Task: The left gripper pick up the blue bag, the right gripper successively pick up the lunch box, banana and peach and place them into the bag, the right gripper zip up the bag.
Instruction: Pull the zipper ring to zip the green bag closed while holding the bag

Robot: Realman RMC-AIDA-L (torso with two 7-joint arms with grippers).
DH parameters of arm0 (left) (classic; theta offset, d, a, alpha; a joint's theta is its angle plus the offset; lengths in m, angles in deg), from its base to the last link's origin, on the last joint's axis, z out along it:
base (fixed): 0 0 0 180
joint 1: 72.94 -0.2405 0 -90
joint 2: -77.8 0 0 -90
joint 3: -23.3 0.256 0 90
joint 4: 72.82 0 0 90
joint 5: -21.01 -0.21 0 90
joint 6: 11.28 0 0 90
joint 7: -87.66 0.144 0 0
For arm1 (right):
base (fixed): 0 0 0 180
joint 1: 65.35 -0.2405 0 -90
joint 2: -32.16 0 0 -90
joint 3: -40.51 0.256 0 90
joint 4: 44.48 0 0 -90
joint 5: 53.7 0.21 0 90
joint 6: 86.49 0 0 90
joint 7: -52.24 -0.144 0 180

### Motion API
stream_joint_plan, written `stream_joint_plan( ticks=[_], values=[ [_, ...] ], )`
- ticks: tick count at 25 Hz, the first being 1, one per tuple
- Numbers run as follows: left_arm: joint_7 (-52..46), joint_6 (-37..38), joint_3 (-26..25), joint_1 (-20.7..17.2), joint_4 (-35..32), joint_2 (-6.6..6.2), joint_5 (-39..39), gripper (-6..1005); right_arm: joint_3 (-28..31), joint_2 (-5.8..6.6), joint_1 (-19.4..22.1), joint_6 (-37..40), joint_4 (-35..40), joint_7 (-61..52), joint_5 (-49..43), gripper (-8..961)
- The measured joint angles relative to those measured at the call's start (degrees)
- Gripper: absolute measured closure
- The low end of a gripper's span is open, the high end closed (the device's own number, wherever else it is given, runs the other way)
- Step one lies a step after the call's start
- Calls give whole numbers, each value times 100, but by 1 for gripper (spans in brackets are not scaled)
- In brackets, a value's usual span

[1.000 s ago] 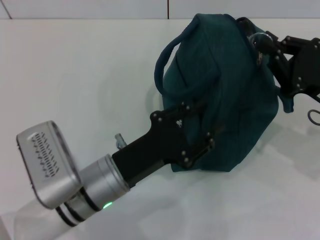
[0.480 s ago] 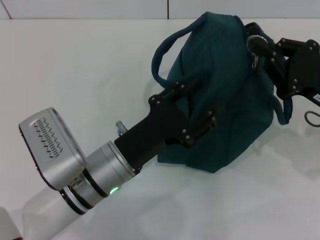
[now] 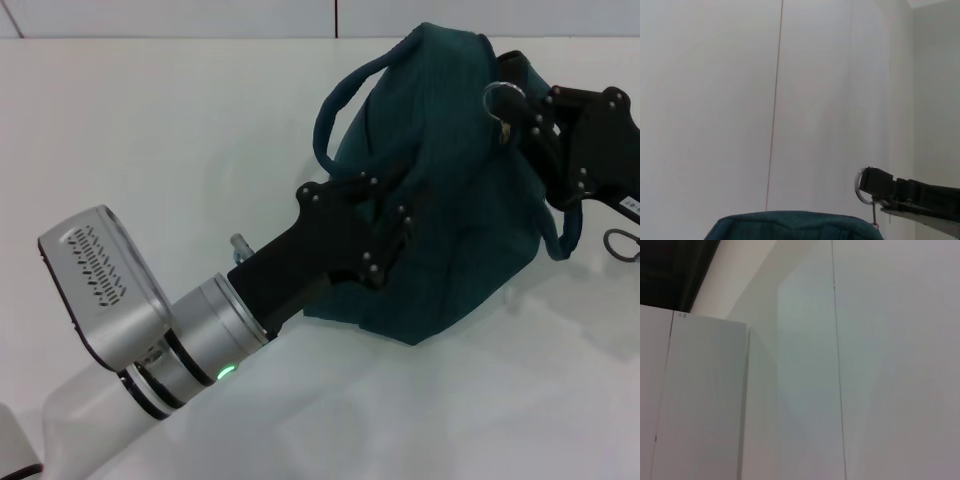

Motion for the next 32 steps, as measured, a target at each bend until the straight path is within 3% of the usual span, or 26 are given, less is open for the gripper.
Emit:
stream_joint_plan(
  ticks=[3, 6, 21, 32],
  values=[
    [10, 14, 0, -17, 45, -9, 11, 730, -4, 0, -1, 0, 3, 0, 0, 936],
    [-4, 93, 0, -18, 145, -25, -12, 916, -71, 0, -31, 1, 3, 0, -1, 936],
    [38, 1550, 10, 18, 1455, -68, -268, 956, -694, -1, -439, 134, -84, -491, 42, 936],
    [42, 1410, -3, -60, 1754, -57, -76, 966, -693, 0, -227, -241, -294, -540, 874, 936]
  ],
)
